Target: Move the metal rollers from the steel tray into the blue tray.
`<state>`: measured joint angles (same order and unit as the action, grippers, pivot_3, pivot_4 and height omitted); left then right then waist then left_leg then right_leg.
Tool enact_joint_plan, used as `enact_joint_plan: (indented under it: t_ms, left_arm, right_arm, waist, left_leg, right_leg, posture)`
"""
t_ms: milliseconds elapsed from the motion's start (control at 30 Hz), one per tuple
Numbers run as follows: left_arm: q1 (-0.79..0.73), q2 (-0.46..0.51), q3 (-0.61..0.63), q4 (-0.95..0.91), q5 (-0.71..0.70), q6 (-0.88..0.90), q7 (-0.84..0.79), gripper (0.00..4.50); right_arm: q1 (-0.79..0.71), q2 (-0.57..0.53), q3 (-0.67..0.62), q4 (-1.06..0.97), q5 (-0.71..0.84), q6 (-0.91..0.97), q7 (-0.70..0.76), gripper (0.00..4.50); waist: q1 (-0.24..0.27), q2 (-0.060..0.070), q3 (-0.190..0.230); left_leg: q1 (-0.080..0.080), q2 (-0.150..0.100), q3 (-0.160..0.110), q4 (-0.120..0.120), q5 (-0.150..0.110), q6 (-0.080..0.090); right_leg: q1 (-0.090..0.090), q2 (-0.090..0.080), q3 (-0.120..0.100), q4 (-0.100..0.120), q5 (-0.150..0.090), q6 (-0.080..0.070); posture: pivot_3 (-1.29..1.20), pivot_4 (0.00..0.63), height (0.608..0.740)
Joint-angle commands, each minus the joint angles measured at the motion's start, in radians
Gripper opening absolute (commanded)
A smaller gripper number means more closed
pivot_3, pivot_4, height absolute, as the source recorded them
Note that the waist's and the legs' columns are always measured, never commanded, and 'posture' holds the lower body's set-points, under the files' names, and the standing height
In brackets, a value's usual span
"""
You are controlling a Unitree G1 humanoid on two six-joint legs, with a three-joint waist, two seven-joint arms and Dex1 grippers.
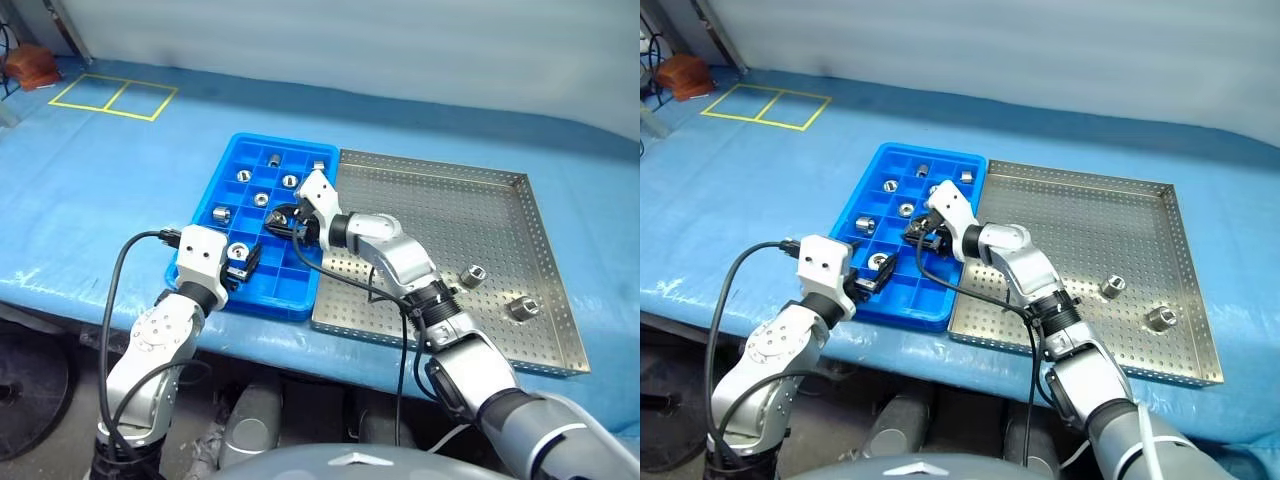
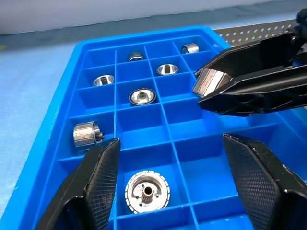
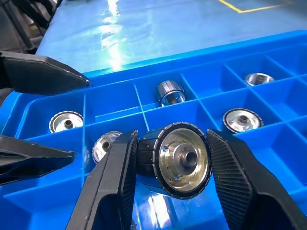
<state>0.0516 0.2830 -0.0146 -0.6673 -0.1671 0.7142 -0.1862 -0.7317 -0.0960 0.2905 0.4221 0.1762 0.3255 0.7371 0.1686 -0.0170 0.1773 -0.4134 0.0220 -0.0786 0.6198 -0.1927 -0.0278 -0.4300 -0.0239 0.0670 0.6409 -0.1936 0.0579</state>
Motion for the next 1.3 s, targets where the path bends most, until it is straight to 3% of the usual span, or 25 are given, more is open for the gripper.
enact_joint_plan:
  t_ms: [33, 267, 467, 667, 933, 1167, 1300]
  left_arm:
    - [0.001, 0.01, -0.017, -0.049, 0.008, -0.003, -0.004, 3.7]
    - [-0.002, 0.026, -0.039, -0.051, 0.003, 0.007, -0.022, 3.7]
    - [-0.026, 0.029, -0.06, -0.029, 0.001, 0.009, -0.037, 3.7]
    - [-0.079, 0.01, -0.093, 0.007, -0.027, 0.003, -0.073, 3.7]
    - [-0.252, -0.006, -0.221, 0.144, -0.067, -0.042, -0.229, 3.7]
    - [-0.38, -0.026, -0.285, 0.287, -0.059, -0.113, -0.33, 3.7]
    - [-0.398, -0.037, -0.32, 0.318, -0.072, -0.132, -0.388, 3.7]
  right_arm:
    - [-0.053, 0.021, -0.034, 0.079, -0.014, -0.074, 0.001, 1.93]
    - [-0.093, 0.029, -0.062, 0.198, -0.047, -0.121, -0.022, 1.93]
    - [-0.066, 0.005, -0.072, 0.148, -0.078, -0.164, -0.047, 3.83]
    - [0.046, -0.058, -0.109, -0.142, -0.058, -0.094, -0.069, 3.83]
    - [0.293, -0.233, -0.224, -0.615, -0.11, 0.221, -0.234, 3.83]
    - [0.507, -0.306, -0.334, -0.899, -0.19, 0.497, -0.406, 3.83]
    - [0.612, -0.332, -0.398, -1.003, -0.193, 0.604, -0.43, 3.83]
  waist:
    - [0.01, 0.0, 0.0]
    - [0.041, 0.0, 0.0]
    - [0.042, 0.0, 0.0]
    - [0.038, 0.0, 0.0]
    - [0.023, 0.001, 0.0]
    - [-0.064, 0.001, 0.0]
    - [-0.121, 0.001, 0.0]
  left_leg:
    - [0.0, 0.0, 0.0, 0.0, 0.0, 0.0]
    - [0.0, 0.0, 0.0, -0.002, 0.0, -0.002]
    - [-0.001, 0.0, 0.0, -0.002, 0.0, -0.004]
    - [-0.001, 0.001, 0.0, -0.003, 0.0, -0.005]
    - [-0.002, 0.001, 0.0, -0.001, 0.001, -0.006]
    - [-0.005, 0.0, 0.0, -0.001, 0.0, -0.005]
    - [-0.005, 0.0, 0.001, 0.0, -0.001, -0.004]
  right_leg:
    - [0.0, 0.0, 0.0, 0.0, 0.0, 0.0]
    - [-0.001, 0.0, 0.0, 0.0, -0.001, -0.001]
    - [-0.001, 0.0, 0.0, -0.001, -0.001, -0.001]
    - [-0.002, 0.0, 0.0, -0.002, -0.001, -0.001]
    - [0.0, 0.0, -0.001, -0.005, 0.0, 0.0]
    - [0.0, -0.001, 0.0, -0.01, 0.001, 0.002]
    - [0.001, -0.001, 0.0, -0.012, 0.001, 0.003]
  posture:
    - [0.49, 0.15, 0.74]
    - [0.48, 0.15, 0.74]
    - [0.44, 0.15, 0.74]
    - [0.39, 0.15, 0.74]
    - [0.25, 0.15, 0.74]
    - [0.11, 0.15, 0.74]
    - [0.06, 0.15, 0.74]
